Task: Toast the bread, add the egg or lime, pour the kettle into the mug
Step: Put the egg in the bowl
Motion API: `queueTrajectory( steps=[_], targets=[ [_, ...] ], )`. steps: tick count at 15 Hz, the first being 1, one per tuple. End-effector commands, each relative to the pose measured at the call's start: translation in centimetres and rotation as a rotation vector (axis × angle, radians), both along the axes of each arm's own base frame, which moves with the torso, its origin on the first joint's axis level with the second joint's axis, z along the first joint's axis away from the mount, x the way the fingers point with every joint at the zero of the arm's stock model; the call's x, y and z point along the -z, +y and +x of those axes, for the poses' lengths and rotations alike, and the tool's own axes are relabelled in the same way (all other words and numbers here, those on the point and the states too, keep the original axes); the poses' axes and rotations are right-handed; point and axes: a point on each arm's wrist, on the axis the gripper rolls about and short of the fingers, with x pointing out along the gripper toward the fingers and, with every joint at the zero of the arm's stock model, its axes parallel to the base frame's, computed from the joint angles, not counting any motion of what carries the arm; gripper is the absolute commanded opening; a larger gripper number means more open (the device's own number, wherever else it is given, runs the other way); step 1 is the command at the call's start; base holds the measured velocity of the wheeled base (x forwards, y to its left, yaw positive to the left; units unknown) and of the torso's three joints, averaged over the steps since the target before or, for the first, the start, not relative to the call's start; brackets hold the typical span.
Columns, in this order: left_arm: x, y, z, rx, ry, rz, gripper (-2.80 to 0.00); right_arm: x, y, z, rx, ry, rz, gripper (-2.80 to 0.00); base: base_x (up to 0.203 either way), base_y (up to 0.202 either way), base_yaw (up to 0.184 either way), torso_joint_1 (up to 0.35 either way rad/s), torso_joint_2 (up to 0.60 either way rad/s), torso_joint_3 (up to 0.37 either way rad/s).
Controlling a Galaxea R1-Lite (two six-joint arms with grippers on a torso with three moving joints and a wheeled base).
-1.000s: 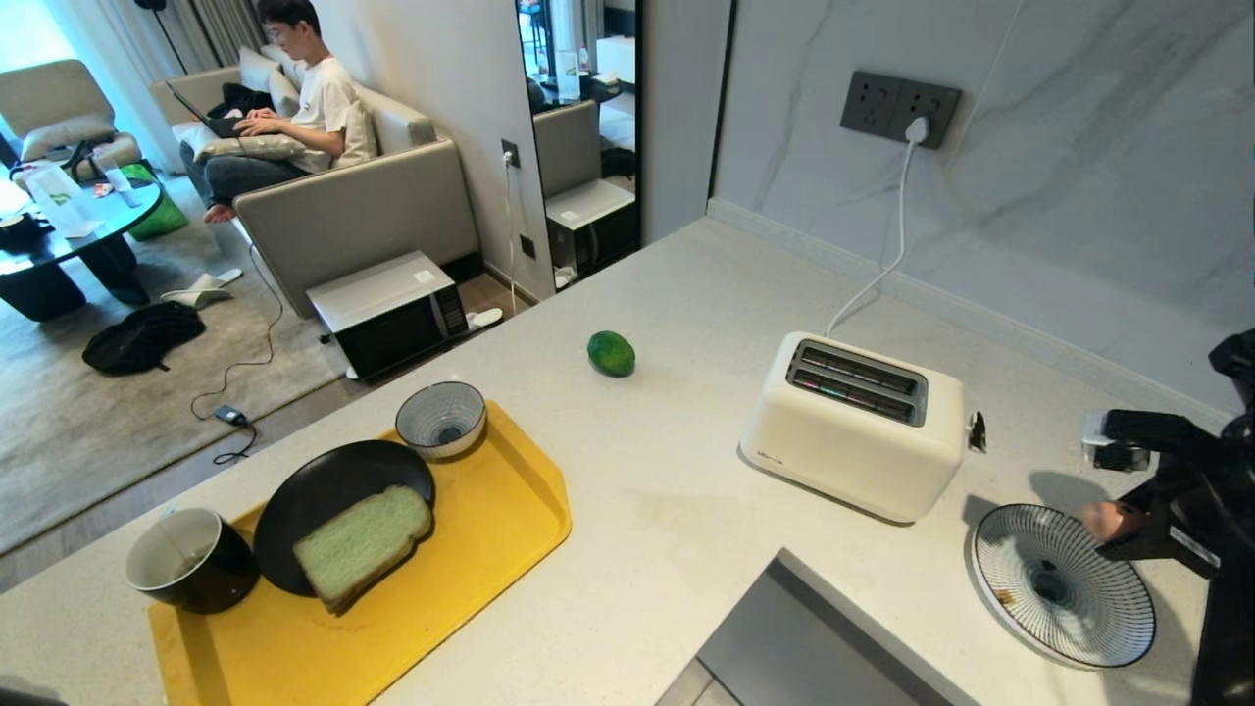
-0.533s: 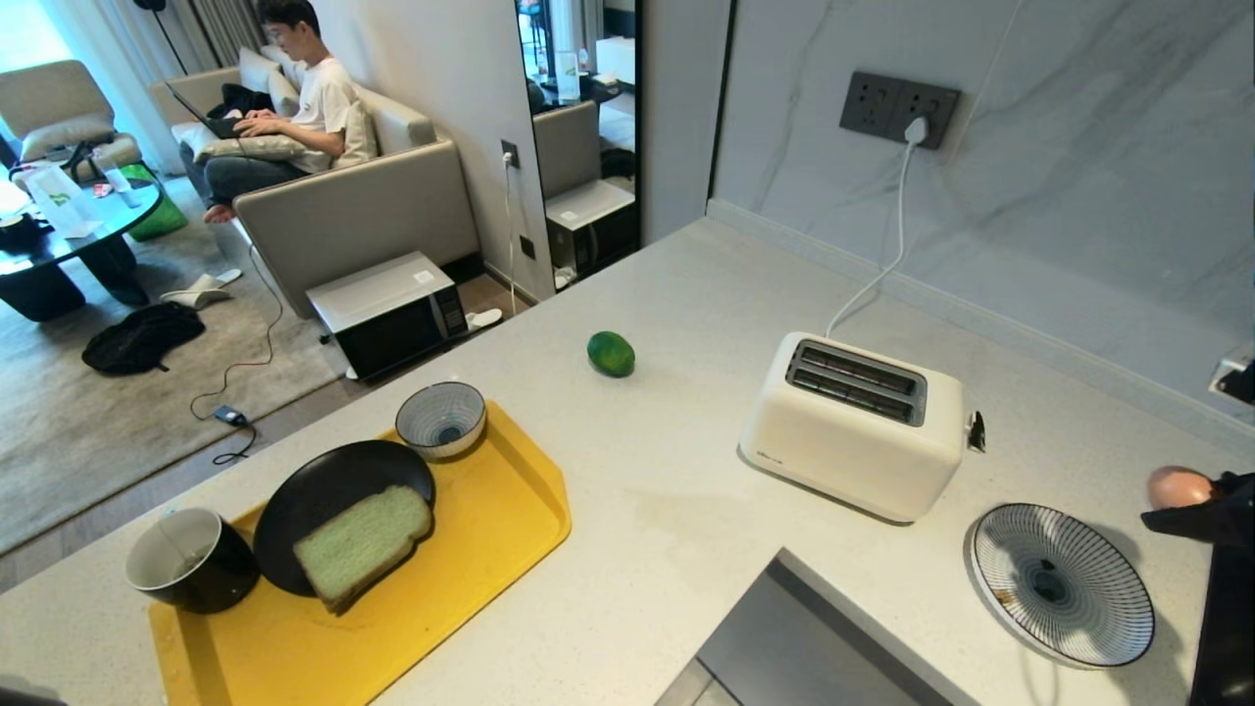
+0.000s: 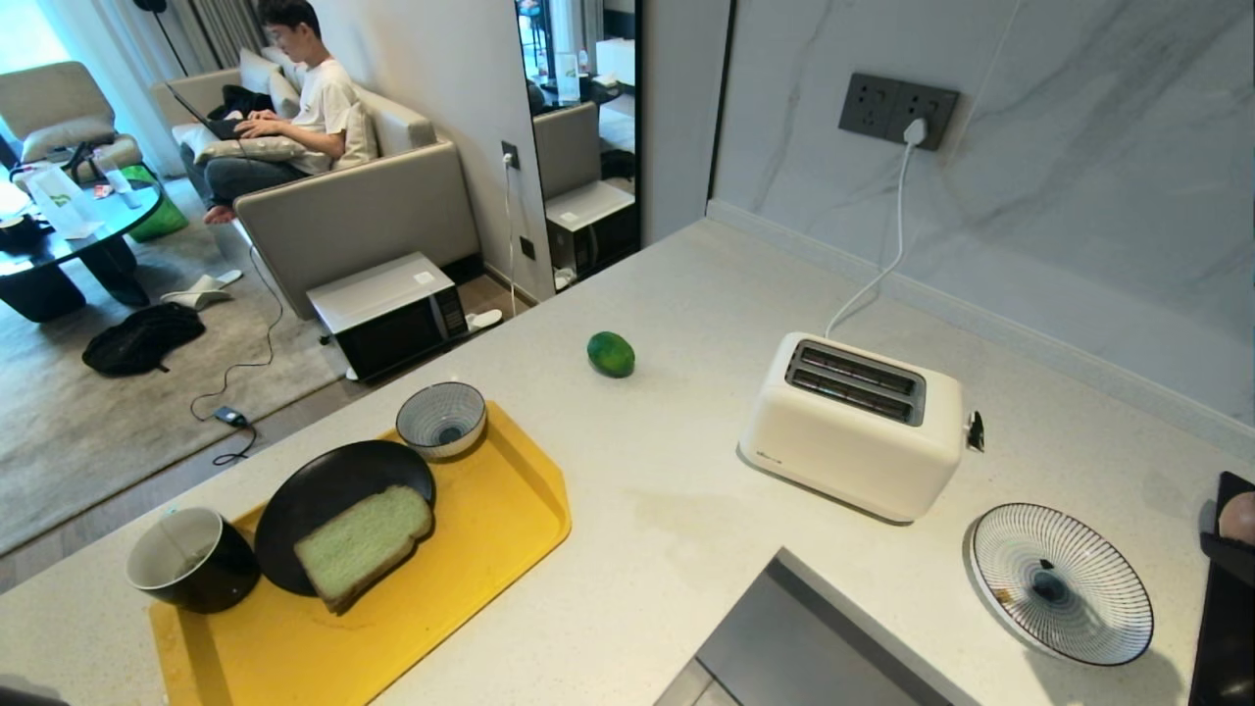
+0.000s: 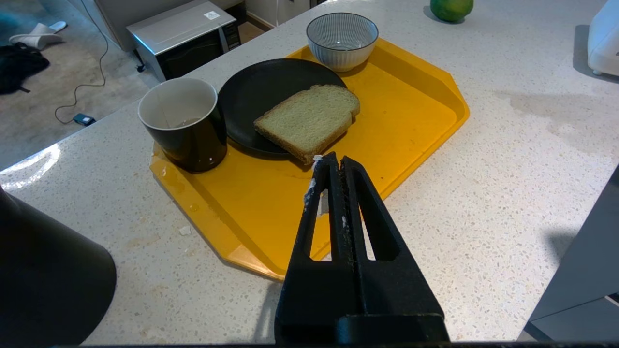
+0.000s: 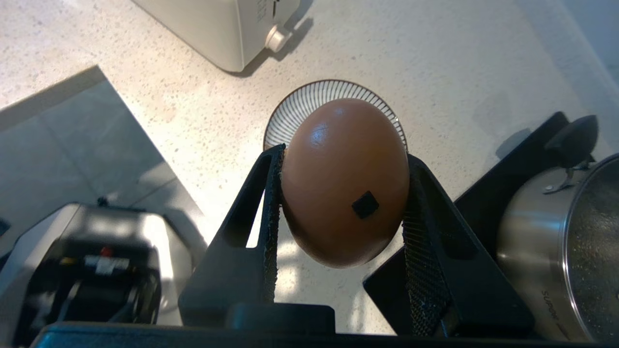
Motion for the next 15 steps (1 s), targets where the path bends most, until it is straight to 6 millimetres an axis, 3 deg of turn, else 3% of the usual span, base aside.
queueTrajectory(
  steps=[1, 6, 15],
  targets=[
    [-0.02, 0.0, 0.0, 0.0, 0.0, 0.0, -2.8, 1.07, 0.65, -2.27, 0.01, -0.098, -0.033, -2.8, 0.0, 0.0, 0.0, 0.0, 0.0, 0.0],
    [-0.02, 0.0, 0.0, 0.0, 0.0, 0.0, -2.8, 0.73, 0.43, -3.15, 0.205, -0.165, -0.106, -2.8, 0.0, 0.0, 0.0, 0.0, 0.0, 0.0],
    [0.02, 0.0, 0.01, 0.0, 0.002, 0.0, -2.8, 0.61, 0.54, -3.16, 0.19, -0.179, -0.108, -2.8, 0.001, -0.001, 0.021, 0.001, 0.0, 0.001]
  ],
)
